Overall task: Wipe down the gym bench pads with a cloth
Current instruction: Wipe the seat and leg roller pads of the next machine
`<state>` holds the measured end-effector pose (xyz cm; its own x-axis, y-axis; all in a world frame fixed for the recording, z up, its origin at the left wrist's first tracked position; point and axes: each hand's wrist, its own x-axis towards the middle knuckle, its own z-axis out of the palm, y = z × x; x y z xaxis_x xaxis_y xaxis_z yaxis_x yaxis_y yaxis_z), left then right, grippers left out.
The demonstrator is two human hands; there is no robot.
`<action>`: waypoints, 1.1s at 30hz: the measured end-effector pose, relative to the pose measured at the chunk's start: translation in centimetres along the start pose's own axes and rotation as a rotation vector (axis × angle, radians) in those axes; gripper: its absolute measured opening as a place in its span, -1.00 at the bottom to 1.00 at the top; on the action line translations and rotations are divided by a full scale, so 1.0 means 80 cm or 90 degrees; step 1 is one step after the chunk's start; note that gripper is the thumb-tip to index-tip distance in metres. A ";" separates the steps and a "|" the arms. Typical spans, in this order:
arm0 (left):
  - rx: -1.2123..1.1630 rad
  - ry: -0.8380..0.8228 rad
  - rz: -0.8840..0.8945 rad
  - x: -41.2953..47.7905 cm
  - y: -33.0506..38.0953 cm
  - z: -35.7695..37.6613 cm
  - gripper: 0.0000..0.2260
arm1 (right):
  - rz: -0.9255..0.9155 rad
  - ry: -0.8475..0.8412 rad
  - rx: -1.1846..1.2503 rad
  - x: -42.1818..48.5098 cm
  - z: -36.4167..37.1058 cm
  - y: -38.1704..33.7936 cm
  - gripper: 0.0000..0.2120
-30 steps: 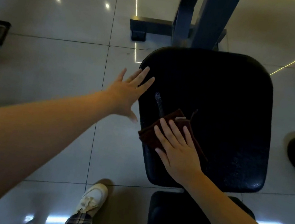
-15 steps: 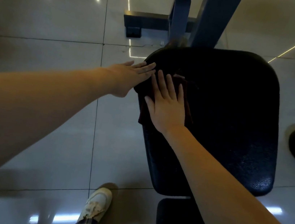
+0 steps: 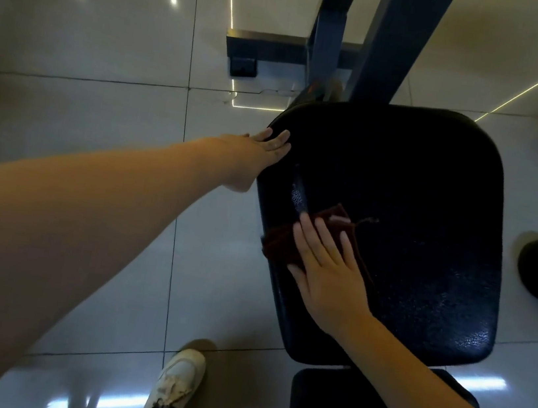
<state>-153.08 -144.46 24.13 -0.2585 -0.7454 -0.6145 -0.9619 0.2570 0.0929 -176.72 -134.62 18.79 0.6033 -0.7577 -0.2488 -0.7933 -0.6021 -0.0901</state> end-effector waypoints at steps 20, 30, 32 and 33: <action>-0.034 -0.010 -0.033 -0.002 0.012 -0.003 -0.19 | 0.104 0.018 0.013 0.003 -0.002 -0.030 -0.40; 0.015 0.007 -0.029 0.000 0.011 -0.004 -0.18 | 0.115 0.052 0.010 0.078 -0.025 -0.030 -0.41; 0.007 -0.009 -0.030 -0.001 0.011 -0.004 -0.19 | 0.081 0.029 0.012 0.058 -0.021 -0.020 -0.39; 0.004 -0.014 -0.030 -0.001 0.010 -0.004 -0.18 | 0.068 0.017 0.025 0.053 -0.021 -0.015 -0.38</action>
<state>-153.83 -144.36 24.51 -0.2104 -0.7430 -0.6354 -0.9725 0.2252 0.0586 -173.07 -137.53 19.43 0.5163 -0.8241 -0.2332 -0.8558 -0.5071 -0.1025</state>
